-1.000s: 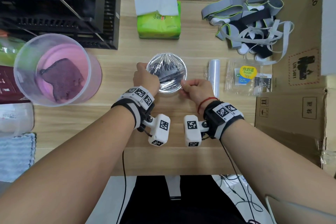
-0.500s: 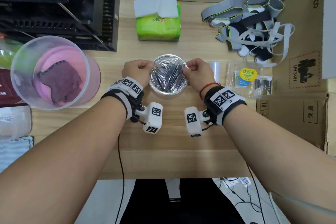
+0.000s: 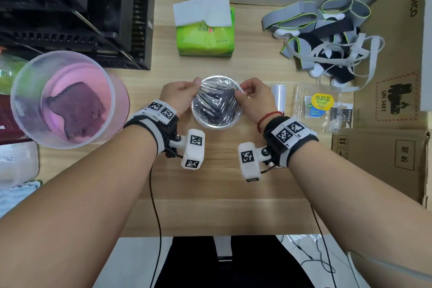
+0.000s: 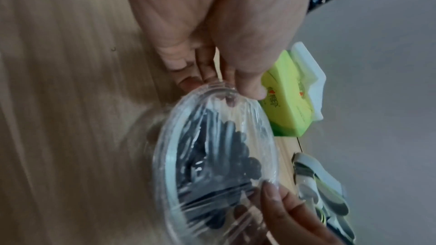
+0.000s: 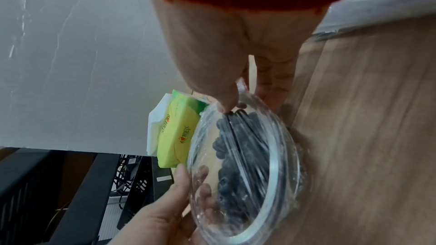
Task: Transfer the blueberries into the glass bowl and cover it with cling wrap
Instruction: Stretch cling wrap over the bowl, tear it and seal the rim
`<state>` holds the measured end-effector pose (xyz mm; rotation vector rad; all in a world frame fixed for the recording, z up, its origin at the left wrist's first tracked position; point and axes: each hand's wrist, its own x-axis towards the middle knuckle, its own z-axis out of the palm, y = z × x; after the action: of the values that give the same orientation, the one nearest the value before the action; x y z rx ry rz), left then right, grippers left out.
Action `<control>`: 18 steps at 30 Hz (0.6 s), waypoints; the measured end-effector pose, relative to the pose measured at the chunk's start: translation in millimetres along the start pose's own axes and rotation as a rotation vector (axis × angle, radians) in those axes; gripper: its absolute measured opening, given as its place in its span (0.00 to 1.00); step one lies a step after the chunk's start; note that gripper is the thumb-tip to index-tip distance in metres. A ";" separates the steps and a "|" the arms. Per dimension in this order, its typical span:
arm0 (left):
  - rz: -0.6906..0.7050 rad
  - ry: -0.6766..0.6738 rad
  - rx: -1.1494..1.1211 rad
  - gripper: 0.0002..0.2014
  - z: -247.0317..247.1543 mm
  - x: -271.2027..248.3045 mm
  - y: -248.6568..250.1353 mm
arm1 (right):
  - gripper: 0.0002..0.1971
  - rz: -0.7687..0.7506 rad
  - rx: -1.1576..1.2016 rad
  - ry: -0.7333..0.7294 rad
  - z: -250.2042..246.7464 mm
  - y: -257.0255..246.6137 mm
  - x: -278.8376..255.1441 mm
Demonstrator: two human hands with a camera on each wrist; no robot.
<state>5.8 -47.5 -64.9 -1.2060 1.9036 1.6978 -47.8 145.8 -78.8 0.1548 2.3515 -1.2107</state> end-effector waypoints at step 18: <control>0.169 0.128 0.164 0.16 1.0 -2.2 -6.5 | 0.04 0.282 0.471 -0.067 -8.3 -2.5 -9.5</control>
<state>11.7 -45.4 -67.9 -1.1436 2.2306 1.5393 -43.4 152.0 -68.4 0.5715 1.8717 -1.5697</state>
